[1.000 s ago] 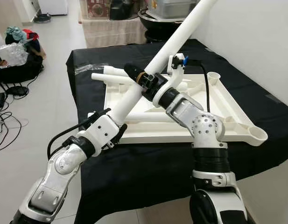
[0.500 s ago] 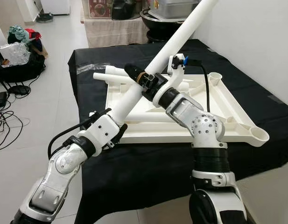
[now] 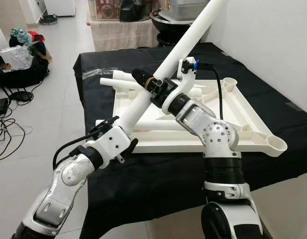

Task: Building children table

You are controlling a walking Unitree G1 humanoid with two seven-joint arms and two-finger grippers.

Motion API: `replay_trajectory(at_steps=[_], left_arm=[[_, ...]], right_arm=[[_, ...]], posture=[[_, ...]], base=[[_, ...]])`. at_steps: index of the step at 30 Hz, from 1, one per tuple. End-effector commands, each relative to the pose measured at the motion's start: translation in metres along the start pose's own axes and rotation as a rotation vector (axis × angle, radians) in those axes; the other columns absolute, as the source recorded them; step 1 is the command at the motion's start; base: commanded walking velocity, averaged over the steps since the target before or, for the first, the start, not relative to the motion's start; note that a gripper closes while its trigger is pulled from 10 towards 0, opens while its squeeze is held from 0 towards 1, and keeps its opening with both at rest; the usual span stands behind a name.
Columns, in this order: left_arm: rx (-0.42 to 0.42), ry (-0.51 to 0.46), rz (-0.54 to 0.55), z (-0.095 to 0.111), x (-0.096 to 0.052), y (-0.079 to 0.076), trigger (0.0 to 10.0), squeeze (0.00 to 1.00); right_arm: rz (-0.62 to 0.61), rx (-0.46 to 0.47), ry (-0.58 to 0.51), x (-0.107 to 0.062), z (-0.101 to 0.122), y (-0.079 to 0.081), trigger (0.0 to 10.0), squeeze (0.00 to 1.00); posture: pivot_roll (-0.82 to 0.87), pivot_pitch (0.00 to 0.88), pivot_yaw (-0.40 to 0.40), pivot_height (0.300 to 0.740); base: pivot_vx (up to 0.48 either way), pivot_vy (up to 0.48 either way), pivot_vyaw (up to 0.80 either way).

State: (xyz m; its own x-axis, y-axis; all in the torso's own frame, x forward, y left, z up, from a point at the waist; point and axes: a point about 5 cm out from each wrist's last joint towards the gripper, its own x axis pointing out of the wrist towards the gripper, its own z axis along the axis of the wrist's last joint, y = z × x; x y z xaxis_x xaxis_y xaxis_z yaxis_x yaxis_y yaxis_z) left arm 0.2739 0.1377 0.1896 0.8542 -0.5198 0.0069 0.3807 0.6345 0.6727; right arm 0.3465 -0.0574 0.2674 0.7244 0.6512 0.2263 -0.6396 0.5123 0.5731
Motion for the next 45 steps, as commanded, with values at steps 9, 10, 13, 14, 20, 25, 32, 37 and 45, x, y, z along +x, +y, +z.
replay_trajectory(at_steps=[9,10,13,14,20,25,32,37,45], left_arm=[[0.009,0.027,0.066,-0.004,-0.002,0.022,10.0,0.00],[0.009,0.027,0.066,-0.004,-0.002,0.022,10.0,0.00],[-0.022,0.014,0.040,-0.002,-0.002,0.016,10.0,0.00],[-0.022,0.014,0.040,-0.002,-0.002,0.016,10.0,0.00],[-0.121,-0.002,0.027,0.003,0.000,0.004,10.0,0.00],[-0.355,-0.018,0.184,0.010,0.004,0.006,10.0,0.00],[-0.502,-0.029,0.249,0.016,0.006,-0.003,10.0,0.00],[-0.536,-0.033,0.264,0.019,0.007,-0.009,10.0,0.00],[-0.547,-0.043,0.308,0.026,0.012,-0.005,10.0,0.00]], right_arm=[[-0.117,-0.162,-0.037,0.000,0.009,-0.015,0.0,0.00],[-0.117,-0.162,-0.037,0.000,0.009,-0.015,0.0,0.00],[-0.180,-0.173,-0.098,-0.001,0.017,-0.021,0.0,0.00],[-0.180,-0.173,-0.098,-0.001,0.017,-0.021,0.0,0.00],[-0.393,-0.294,-0.332,-0.009,0.049,-0.039,0.0,0.00],[-0.524,-0.562,-0.457,-0.025,0.069,-0.042,7.0,0.00],[-0.495,-0.745,-0.360,-0.039,0.055,-0.040,10.0,0.00],[-0.417,-0.818,-0.344,-0.050,0.042,-0.031,10.0,0.00],[-0.397,-0.820,-0.350,-0.052,0.033,-0.031,10.0,0.00]], posture=[[0.06,0.016,-0.047,0.740],[0.06,0.016,-0.047,0.740],[0.06,0.016,-0.048,0.740],[0.06,0.016,-0.048,0.740],[0.06,0.028,-0.048,0.740],[0.06,0.026,-0.046,0.740],[0.05,0.009,-0.043,0.740],[0.05,0.001,-0.039,0.740],[0.04,0.006,-0.035,0.740]], base=[[0.000,0.000,0.00],[0.000,0.000,0.00],[0.000,0.000,0.00],[0.000,0.000,0.00],[0.000,0.000,0.00],[0.000,0.000,0.00],[0.000,0.000,0.00],[0.000,0.000,0.00],[0.000,0.000,0.00]])
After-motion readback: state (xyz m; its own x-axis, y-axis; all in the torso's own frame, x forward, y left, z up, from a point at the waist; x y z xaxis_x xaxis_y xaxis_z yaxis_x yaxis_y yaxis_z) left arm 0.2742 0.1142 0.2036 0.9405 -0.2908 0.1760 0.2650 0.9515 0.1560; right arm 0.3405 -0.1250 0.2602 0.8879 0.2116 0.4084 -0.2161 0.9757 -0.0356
